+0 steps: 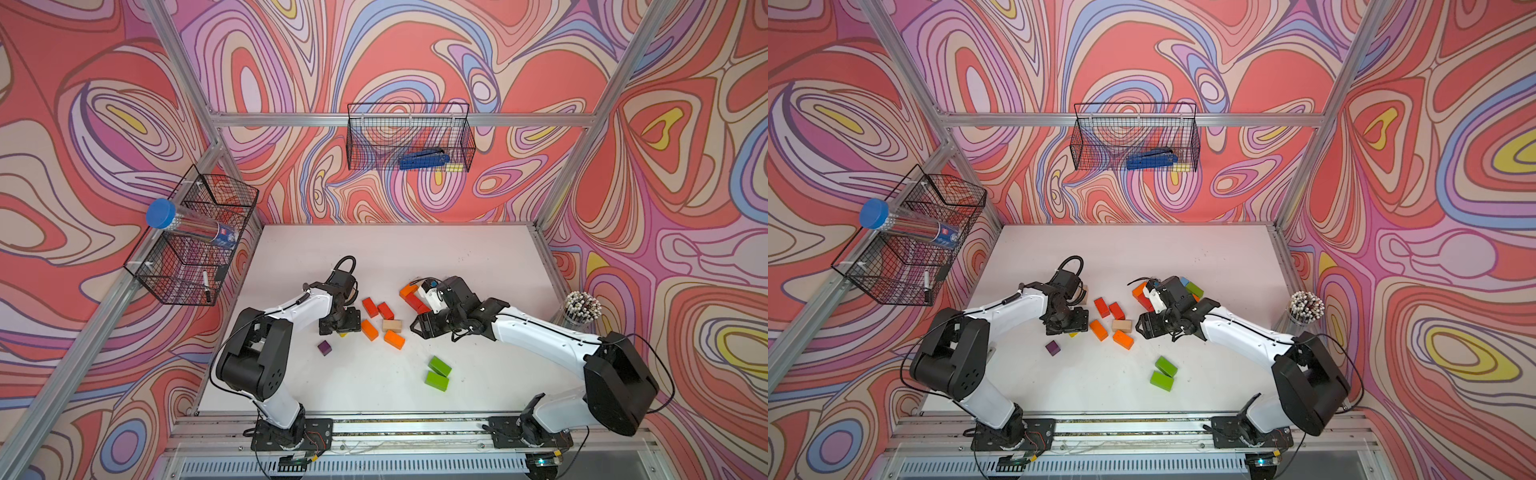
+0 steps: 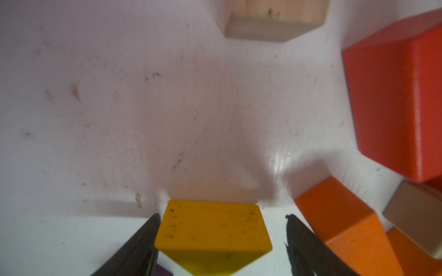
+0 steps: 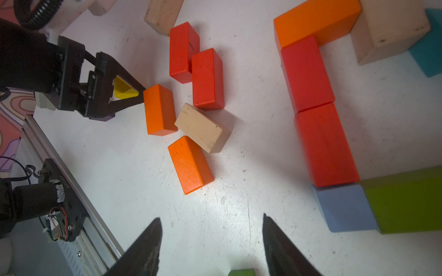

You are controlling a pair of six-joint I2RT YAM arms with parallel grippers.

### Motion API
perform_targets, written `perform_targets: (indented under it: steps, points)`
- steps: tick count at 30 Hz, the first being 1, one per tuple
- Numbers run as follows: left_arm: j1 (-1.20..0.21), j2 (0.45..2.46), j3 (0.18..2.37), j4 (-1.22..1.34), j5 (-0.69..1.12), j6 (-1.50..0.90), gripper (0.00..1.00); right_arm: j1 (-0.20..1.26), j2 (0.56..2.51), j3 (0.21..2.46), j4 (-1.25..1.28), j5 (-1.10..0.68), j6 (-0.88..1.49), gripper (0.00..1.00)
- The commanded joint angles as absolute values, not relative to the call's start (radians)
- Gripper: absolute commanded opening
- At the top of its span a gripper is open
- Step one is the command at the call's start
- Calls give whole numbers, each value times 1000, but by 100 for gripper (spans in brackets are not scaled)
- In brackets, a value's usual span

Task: Assemble a heart with building blocks
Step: Pick up the building block from the center of the board.

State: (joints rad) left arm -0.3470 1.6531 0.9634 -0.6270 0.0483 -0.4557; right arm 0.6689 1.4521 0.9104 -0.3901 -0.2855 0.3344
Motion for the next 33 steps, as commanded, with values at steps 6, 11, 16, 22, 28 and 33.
perform_targets:
  steps: [6,11,16,22,28,33]
  points:
    - [-343,1675,982,-618,24,-440,68,675,1471,948,-390,-279,330,67]
    - [-343,1669,973,-618,20,-446,63,675,1473,942,-385,-280,335,67]
    - [-346,1662,970,-616,20,-459,57,675,1471,933,-376,-279,341,67]
    - [-372,1650,956,-596,31,-560,54,675,1476,928,-368,-275,347,67]
    - [-433,1685,962,-548,36,-709,52,675,1473,930,-372,-260,352,66]
    - [-476,1709,979,-528,27,-778,53,675,1456,920,-383,-244,353,66]
